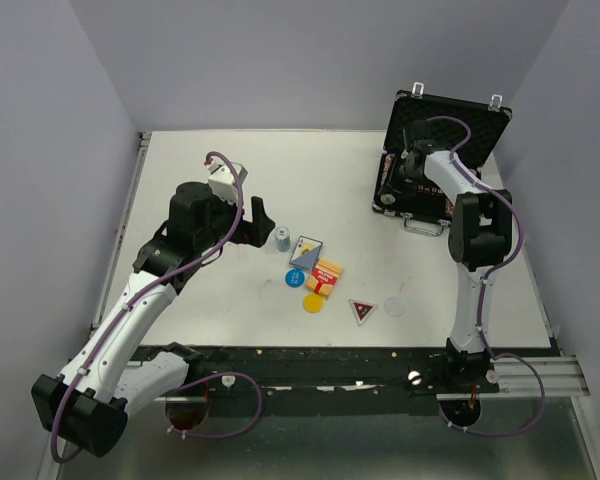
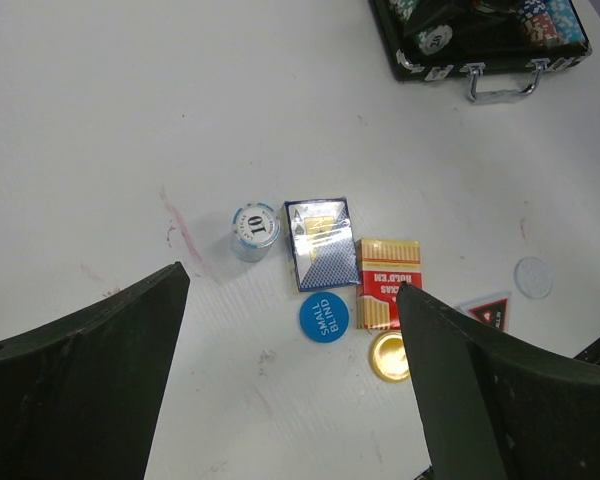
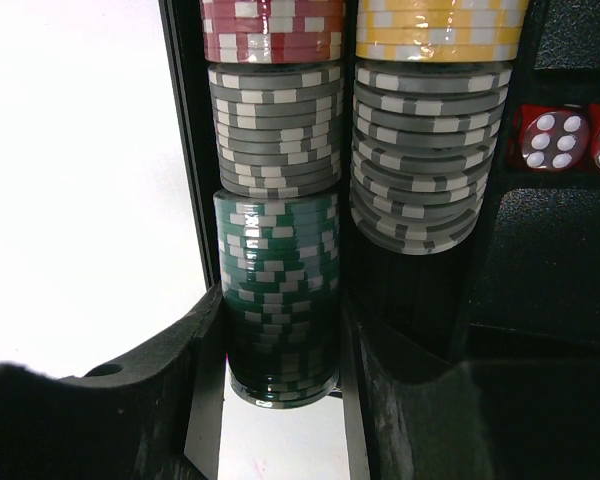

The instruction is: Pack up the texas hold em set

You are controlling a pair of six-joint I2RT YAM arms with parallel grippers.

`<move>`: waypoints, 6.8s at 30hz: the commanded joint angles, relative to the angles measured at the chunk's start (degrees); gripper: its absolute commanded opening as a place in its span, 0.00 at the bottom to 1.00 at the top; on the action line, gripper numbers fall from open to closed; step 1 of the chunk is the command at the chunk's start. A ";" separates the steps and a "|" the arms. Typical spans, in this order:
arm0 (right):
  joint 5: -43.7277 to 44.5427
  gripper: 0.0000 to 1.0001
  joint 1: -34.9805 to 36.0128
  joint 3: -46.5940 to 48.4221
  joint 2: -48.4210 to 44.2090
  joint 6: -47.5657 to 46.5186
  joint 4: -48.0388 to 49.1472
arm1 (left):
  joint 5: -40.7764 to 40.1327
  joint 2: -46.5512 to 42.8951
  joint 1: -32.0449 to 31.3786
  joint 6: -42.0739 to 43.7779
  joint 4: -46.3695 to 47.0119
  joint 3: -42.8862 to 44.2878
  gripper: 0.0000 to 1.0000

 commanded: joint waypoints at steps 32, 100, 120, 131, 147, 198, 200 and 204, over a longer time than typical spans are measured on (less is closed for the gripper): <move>3.67 0.01 0.36 -15.50 -2.66 1.11 21.06 | -0.55 1.49 0.22 0.47 -0.44 1.64 0.99; 1.57 0.64 2.99 -34.03 -41.40 -9.87 20.18 | -10.04 10.36 -2.60 -1.64 -0.17 2.78 0.97; -8.11 0.65 3.08 -45.38 -52.49 -8.21 25.11 | -18.12 39.45 -8.48 -7.79 -6.06 16.67 0.91; -8.81 0.65 2.99 -45.64 -52.93 -7.94 25.63 | -18.30 44.73 -9.10 -9.20 -7.73 18.79 0.76; -9.60 0.65 2.99 -46.08 -52.67 -7.77 26.25 | -19.27 47.11 -9.28 -8.06 -8.97 19.22 0.34; -19.01 0.68 29.18 -43.18 -58.21 -24.47 11.22 | 53.42 34.01 -7.52 -7.35 3.87 15.44 0.00; -17.87 0.68 30.24 -42.92 -58.03 -24.47 11.31 | 53.51 33.93 -7.52 -7.44 3.95 15.36 0.00; -14.44 0.67 32.08 -43.01 -57.85 -24.55 12.36 | 54.21 34.01 -7.52 -7.88 4.31 15.36 0.00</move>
